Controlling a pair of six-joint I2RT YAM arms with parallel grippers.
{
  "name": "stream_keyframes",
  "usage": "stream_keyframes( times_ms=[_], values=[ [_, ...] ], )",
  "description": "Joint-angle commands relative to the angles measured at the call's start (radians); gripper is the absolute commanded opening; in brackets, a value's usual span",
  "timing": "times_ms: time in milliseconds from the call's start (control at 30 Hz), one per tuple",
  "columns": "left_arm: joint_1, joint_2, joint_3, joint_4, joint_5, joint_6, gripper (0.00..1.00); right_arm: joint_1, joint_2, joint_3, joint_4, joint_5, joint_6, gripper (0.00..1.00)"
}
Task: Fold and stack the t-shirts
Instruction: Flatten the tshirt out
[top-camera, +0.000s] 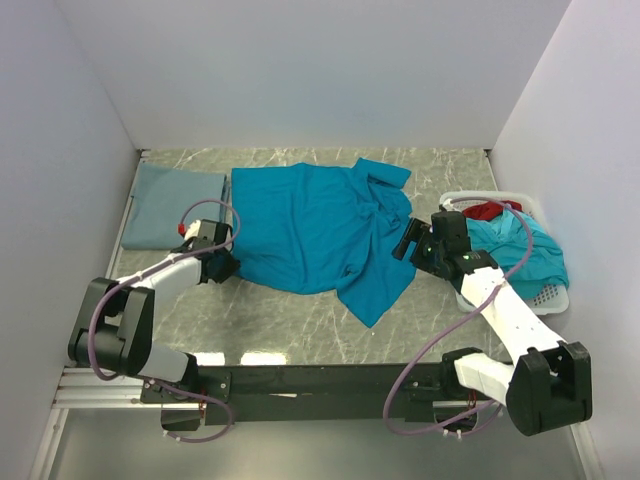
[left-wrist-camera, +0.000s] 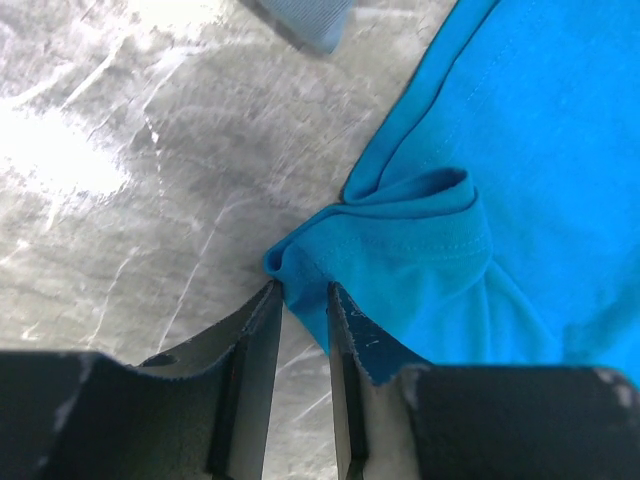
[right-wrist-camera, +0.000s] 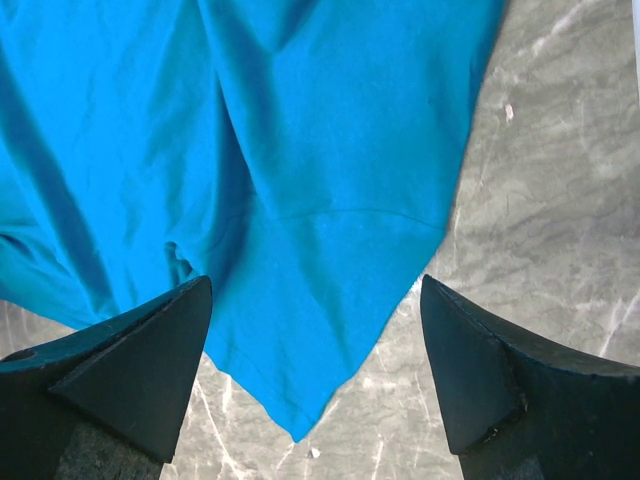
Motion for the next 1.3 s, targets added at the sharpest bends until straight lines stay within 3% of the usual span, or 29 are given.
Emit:
stream_keyframes(
  times_ms=[0, 100, 167, 267, 433, 833, 967, 1267],
  values=[
    [0.001, 0.042, 0.016, -0.041, -0.014, -0.004, 0.32, 0.007, -0.039, -0.012, -0.008, 0.010, -0.014, 0.90],
    [0.001, 0.056, 0.023, -0.052, -0.017, -0.011, 0.26, 0.005, -0.053, -0.021, -0.013, 0.004, -0.014, 0.90],
    [0.001, 0.060, 0.025, -0.055, -0.025, -0.020, 0.13, 0.007, -0.065, -0.029, -0.016, -0.014, -0.018, 0.90],
    [0.001, 0.056, 0.032, -0.055, -0.032, -0.024, 0.01, 0.013, -0.083, -0.038, -0.030, -0.037, -0.038, 0.89],
    [0.001, -0.018, 0.017, -0.025, -0.023, -0.003, 0.01, 0.115, -0.100, -0.038, -0.065, 0.012, -0.089, 0.88],
    [-0.001, -0.272, -0.078, -0.069, -0.045, -0.003, 0.01, 0.548, 0.102, 0.015, -0.181, 0.107, 0.002, 0.81],
    [-0.001, -0.337, -0.109, -0.084, -0.049, -0.003, 0.01, 0.617, 0.177, 0.025, -0.198, 0.128, 0.032, 0.78],
    [-0.001, -0.403, -0.142, -0.048, -0.032, 0.018, 0.01, 0.651, 0.274, 0.014, -0.189, 0.162, 0.066, 0.67]
  ],
)
